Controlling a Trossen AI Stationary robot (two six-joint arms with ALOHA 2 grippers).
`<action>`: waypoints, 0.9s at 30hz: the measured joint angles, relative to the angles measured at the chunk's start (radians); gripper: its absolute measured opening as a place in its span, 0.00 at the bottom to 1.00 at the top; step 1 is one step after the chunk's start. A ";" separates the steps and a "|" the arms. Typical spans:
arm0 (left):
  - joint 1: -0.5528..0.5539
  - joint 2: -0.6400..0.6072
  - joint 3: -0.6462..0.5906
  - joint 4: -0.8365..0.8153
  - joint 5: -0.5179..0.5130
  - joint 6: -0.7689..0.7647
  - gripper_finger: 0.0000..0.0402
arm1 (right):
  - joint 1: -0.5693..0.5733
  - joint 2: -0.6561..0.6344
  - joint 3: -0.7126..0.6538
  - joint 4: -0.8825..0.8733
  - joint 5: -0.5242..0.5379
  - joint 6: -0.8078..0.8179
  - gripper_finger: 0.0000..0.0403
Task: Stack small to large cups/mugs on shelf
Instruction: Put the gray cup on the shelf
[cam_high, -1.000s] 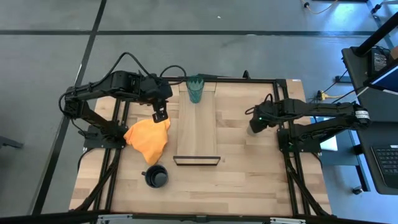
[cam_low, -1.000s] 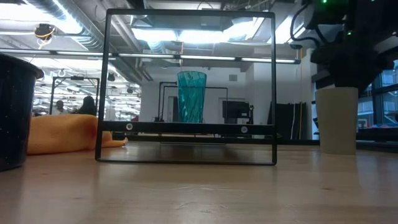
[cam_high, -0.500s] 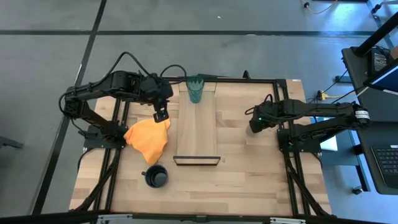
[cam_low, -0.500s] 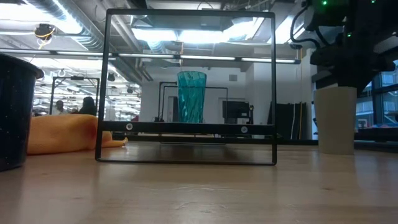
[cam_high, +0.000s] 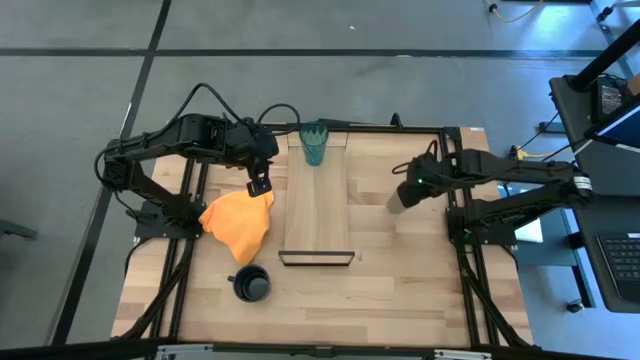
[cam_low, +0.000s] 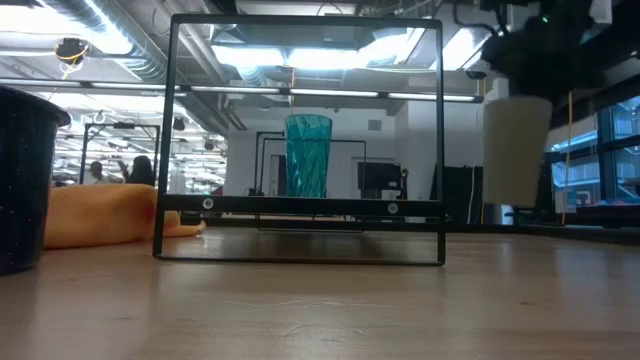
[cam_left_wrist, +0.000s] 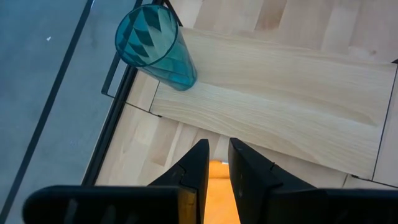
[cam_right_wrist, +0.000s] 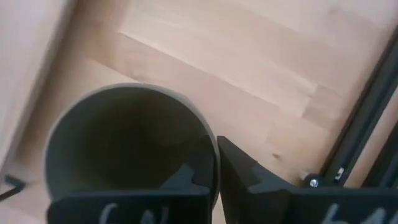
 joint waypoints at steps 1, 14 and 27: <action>0.000 0.000 0.000 0.000 0.000 -0.005 0.14 | 0.000 0.020 0.030 -0.008 -0.005 -0.018 0.02; -0.008 0.000 0.000 -0.035 -0.001 -0.050 0.14 | -0.058 0.443 0.545 -0.069 -0.065 -0.309 0.04; -0.080 0.000 0.000 -0.082 -0.055 -0.071 0.14 | -0.132 0.820 0.993 -0.084 -0.155 -0.462 0.04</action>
